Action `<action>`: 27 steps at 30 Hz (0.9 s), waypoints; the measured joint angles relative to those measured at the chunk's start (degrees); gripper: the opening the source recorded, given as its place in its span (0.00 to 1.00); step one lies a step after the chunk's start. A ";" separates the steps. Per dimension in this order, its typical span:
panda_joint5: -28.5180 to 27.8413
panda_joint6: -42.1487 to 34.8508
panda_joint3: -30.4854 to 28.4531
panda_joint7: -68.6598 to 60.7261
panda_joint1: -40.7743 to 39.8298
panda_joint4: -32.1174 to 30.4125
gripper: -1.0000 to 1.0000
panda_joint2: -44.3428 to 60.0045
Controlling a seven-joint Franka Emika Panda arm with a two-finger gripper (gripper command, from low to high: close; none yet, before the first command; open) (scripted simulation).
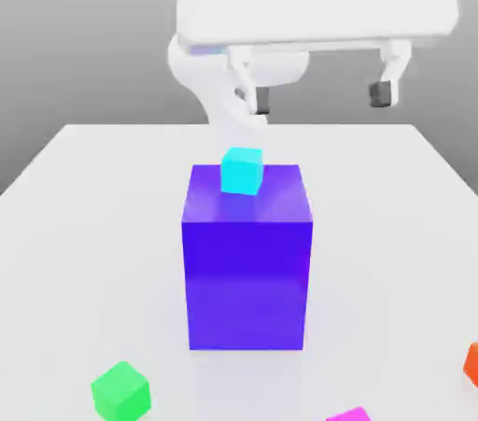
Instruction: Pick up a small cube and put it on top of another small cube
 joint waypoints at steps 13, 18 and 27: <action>-3.56 7.13 1.34 -0.36 3.97 2.01 0.50 26.96; -5.18 12.45 0.81 0.21 5.30 3.54 0.50 37.33; -5.41 15.05 0.57 0.36 5.51 4.29 0.00 40.82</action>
